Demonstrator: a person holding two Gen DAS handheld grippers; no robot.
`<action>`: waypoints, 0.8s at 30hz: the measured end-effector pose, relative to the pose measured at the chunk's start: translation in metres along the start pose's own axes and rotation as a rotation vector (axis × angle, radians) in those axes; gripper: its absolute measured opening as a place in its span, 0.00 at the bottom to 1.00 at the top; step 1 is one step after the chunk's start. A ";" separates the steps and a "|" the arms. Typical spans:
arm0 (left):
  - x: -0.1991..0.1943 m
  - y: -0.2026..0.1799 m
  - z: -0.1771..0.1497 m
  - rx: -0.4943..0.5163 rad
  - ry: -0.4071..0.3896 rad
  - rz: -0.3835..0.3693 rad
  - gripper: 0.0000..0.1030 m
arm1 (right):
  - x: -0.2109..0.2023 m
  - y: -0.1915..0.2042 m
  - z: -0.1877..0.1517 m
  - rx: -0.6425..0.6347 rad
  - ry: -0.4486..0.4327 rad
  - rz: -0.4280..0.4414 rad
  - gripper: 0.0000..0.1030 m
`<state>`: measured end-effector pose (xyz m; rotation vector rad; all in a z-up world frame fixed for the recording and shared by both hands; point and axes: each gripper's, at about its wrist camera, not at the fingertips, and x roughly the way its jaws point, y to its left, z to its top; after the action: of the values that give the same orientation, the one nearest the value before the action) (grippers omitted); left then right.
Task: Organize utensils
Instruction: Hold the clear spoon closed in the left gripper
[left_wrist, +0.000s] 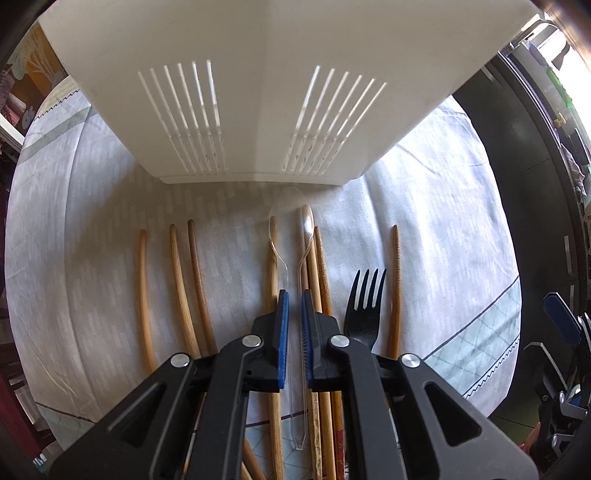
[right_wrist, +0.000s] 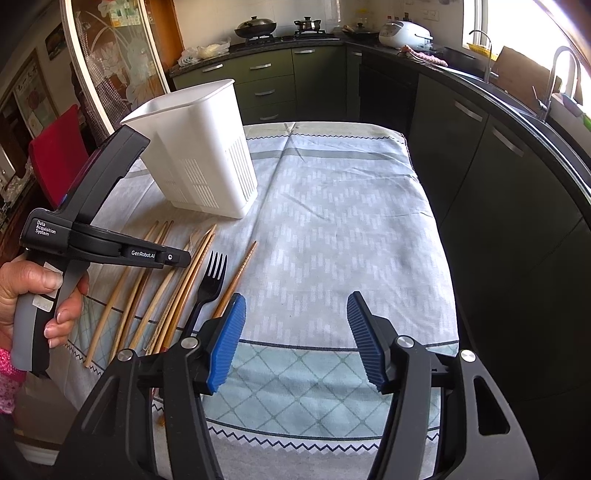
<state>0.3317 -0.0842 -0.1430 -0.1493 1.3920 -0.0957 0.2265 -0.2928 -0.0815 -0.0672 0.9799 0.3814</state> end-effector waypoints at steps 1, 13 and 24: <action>0.001 -0.001 0.001 0.003 0.001 0.005 0.06 | 0.000 0.000 0.000 0.000 0.000 0.000 0.56; 0.000 -0.002 0.005 0.057 -0.010 0.101 0.07 | 0.001 0.002 0.002 -0.007 0.003 -0.001 0.56; 0.004 -0.041 0.007 0.109 -0.007 0.140 0.18 | 0.000 0.008 0.002 -0.022 0.006 0.000 0.59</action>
<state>0.3399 -0.1244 -0.1388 0.0386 1.3824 -0.0546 0.2252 -0.2853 -0.0796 -0.0885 0.9812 0.3922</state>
